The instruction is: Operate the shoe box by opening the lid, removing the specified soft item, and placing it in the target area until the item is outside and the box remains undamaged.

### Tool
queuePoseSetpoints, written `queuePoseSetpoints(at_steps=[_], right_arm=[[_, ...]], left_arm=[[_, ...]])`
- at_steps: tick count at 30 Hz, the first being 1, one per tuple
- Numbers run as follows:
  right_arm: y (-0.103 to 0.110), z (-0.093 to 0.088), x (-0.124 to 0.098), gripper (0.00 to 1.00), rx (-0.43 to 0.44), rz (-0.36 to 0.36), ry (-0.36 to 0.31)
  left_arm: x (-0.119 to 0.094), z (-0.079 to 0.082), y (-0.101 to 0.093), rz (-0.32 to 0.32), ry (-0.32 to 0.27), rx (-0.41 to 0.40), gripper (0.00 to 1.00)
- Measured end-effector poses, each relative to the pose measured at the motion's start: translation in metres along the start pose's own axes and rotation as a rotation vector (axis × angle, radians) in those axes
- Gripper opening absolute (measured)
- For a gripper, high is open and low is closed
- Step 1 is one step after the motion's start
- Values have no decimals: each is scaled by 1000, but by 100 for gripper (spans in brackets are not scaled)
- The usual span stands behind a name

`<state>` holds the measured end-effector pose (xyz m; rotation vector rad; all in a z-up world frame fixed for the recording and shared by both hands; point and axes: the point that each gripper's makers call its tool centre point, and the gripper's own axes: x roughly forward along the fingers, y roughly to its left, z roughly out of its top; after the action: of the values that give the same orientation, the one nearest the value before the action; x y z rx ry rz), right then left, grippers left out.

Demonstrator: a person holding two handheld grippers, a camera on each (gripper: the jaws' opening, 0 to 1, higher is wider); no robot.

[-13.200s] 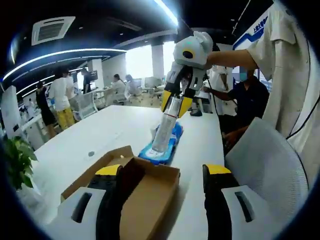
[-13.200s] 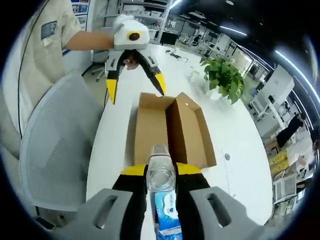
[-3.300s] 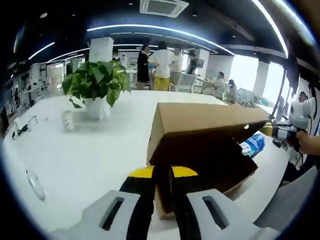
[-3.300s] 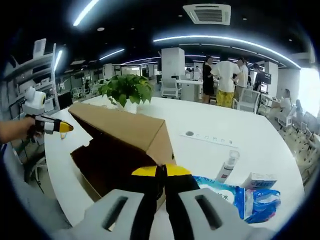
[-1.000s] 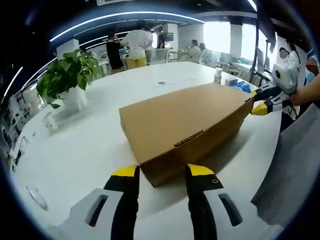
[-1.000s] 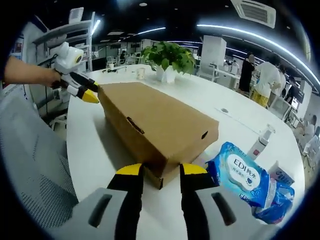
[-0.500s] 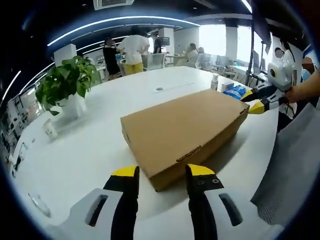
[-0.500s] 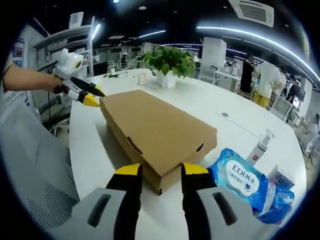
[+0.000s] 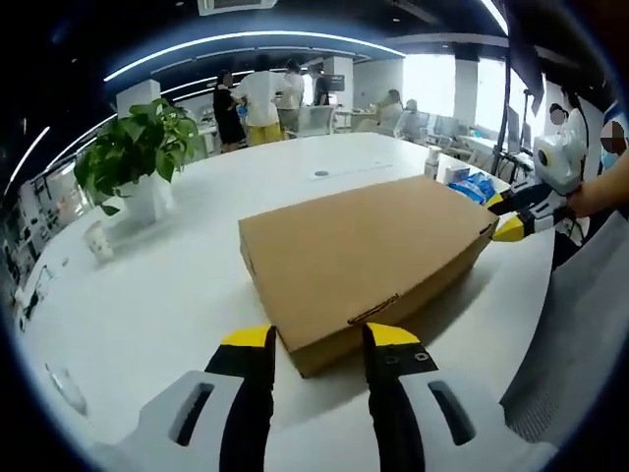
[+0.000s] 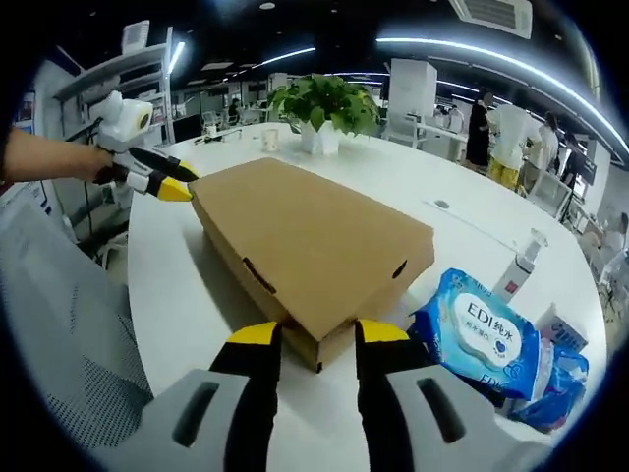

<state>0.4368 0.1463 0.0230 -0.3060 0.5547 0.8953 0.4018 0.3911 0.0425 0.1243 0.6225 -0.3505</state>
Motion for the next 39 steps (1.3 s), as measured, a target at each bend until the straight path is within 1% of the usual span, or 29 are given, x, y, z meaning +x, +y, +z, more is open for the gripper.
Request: queuePoseSetpoints(at_steps=[4,9,17,23,25,33,36,38,39], right_arm=[[-9,5,4,28,0,10,4],[-22,10,13,28,-2,5,8],[-49,22,31,28,-9,0,10],[-62,28,40,28,-27,5,14],[-67,30,42,28,-33,7,17],[-67,30,40,27,-32,6,20],[-67,31,33,29,-27,-15,8],[-67,32,23,31,-17,-30,-6],[-66,33,19,30,-13,-30,-13]], left_arm=[[6,4,4,-1,11,1,36],[21,14,10,1,14,3,36],[47,32,27,-3,15,0,36],[61,40,37,-2,16,-7,36],[62,41,37,-1,15,-10,36],[62,42,35,3,14,-5,35],[54,49,35,17,-11,-1,37],[49,51,33,16,-17,-2,40],[47,51,32,18,-17,1,40]])
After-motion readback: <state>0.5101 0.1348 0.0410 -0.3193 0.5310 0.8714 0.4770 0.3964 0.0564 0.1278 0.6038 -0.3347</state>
